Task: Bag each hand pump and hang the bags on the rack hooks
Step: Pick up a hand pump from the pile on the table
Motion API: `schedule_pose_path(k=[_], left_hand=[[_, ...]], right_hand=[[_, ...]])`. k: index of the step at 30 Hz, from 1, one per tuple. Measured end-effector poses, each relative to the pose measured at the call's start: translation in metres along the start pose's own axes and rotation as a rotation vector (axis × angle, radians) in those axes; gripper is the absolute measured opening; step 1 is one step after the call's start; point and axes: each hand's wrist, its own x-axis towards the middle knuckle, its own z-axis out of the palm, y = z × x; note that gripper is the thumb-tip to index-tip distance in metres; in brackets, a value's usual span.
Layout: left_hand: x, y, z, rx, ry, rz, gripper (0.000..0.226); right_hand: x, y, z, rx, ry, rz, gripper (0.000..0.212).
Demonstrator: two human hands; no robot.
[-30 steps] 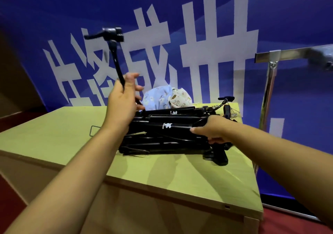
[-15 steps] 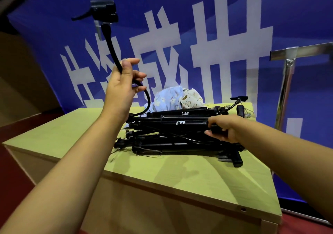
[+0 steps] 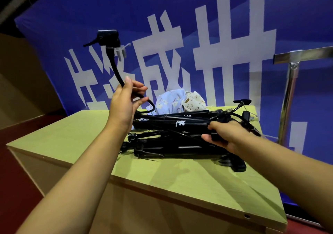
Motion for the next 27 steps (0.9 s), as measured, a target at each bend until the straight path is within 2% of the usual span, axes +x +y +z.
schedule_pose_path(k=[6,13,16,19,21,25,27], left_hand=[[0.012,-0.002,0.029,0.1,-0.065,0.005,0.037],[0.033,-0.015,0.058,0.21,-0.111,-0.039,0.038],[0.035,-0.022,0.064,0.223,-0.122,-0.023,0.038],[0.034,-0.031,0.068,0.279,-0.205,-0.046,0.038],[0.031,-0.037,0.074,0.437,-0.287,-0.072,0.04],[0.032,-0.056,0.095,1.257,-0.376,0.187,0.05],[0.035,-0.064,0.108,1.377,-0.391,0.213,0.05]], right_hand=[[-0.003,0.01,-0.008,-0.149,-0.01,0.013,0.013],[-0.013,0.005,-0.024,-0.534,-0.062,0.022,0.026],[-0.013,0.002,-0.031,-0.514,-0.124,0.072,0.034],[-0.01,0.003,-0.036,-0.466,-0.12,0.073,0.04],[-0.004,0.006,-0.036,-0.463,-0.078,0.053,0.039],[0.002,0.015,-0.031,-0.45,0.01,-0.065,0.028],[0.003,0.025,-0.027,-0.429,0.051,-0.161,0.036]])
